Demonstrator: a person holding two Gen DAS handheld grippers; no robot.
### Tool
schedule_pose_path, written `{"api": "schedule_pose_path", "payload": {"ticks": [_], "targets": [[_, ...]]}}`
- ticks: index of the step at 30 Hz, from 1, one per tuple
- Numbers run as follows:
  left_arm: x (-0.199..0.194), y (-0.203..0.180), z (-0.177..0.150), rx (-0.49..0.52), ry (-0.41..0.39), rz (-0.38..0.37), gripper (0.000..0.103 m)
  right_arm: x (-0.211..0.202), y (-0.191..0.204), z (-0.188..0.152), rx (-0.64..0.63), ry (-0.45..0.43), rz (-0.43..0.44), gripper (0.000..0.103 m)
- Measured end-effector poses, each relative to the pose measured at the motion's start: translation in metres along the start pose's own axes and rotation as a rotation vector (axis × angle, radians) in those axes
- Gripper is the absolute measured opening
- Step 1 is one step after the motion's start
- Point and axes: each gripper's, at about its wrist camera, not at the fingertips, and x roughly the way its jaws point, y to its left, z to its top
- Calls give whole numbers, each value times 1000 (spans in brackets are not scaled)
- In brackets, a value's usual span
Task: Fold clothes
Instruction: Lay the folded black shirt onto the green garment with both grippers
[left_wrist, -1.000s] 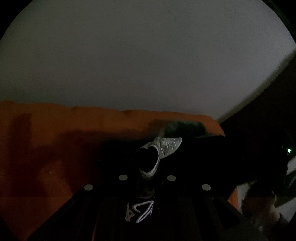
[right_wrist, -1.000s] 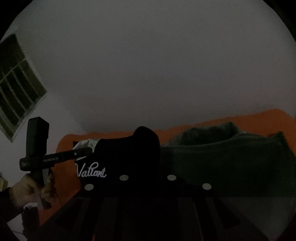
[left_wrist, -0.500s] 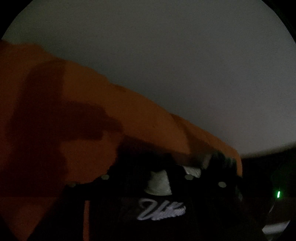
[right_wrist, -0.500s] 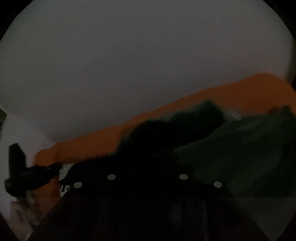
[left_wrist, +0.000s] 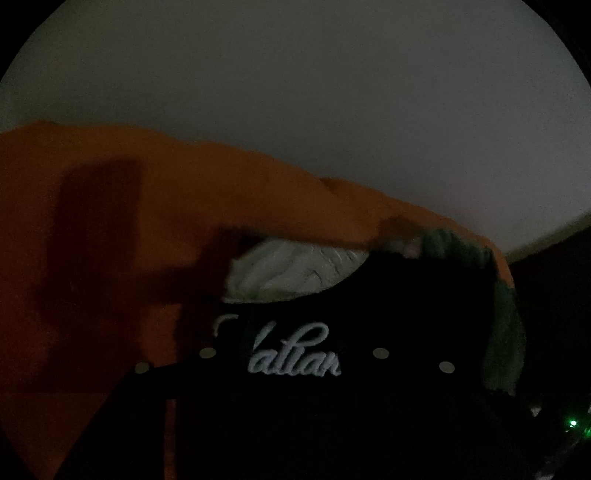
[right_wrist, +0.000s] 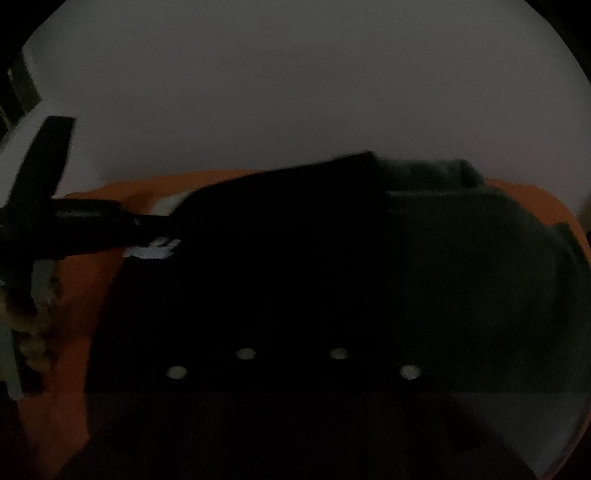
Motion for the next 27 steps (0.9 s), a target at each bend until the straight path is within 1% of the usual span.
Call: {"api": "schedule_pose_path", "payload": {"ticks": [1,2,4,6,7,8,9,11,12,14,15,16,17,18,20,23,24,25,27], "targets": [[-8,-1,-2,4,-7,-15,43,1,-3,0,21,-6,18,0],[-17,-1,-5,8,-13,-29,43,-9,-3,-4,59,-26,29,1],[-31,-20,-20,117,0,-61,43,-32,-12,-17,129,-71,33,3],[-56,-33,-60,231,-26,-65,43,-55,-27,-33,176,-100,30,3],[-61,-33,-75,246,-20,-81,44,-66,-27,-44,181,-101,29,3],[-61,-31,-94,245,3,-100,45,-77,-24,-59,177,-103,32,3],[-60,-28,-113,244,28,-119,45,-73,-27,-53,175,-104,31,3],[-48,-14,-148,232,90,-105,45,-81,-28,-75,178,-92,14,3],[-42,-7,-165,226,122,-97,45,-84,-31,-87,193,-72,3,3],[-35,8,-188,229,166,-67,45,-88,-40,-111,227,-28,-18,3],[-36,12,-196,236,167,-59,45,-85,-48,-119,252,1,-25,3],[-38,15,-203,244,166,-53,45,-84,-54,-126,276,18,-32,10],[-43,16,-206,254,163,-46,45,-90,-60,-130,294,12,-32,13],[-48,17,-210,264,161,-39,45,-95,-61,-132,296,5,-40,13],[-58,17,-214,259,156,-52,45,-110,-49,-134,261,-27,-52,13],[-74,11,-220,260,145,-70,45,-132,-17,-135,199,-53,-12,13],[-77,9,-221,266,139,-75,45,-137,-5,-136,181,-49,-11,13],[-92,5,-222,273,133,-77,45,-145,2,-138,172,-44,-9,13],[-106,0,-225,284,114,-69,45,-159,17,-143,157,-35,-7,13]]}}
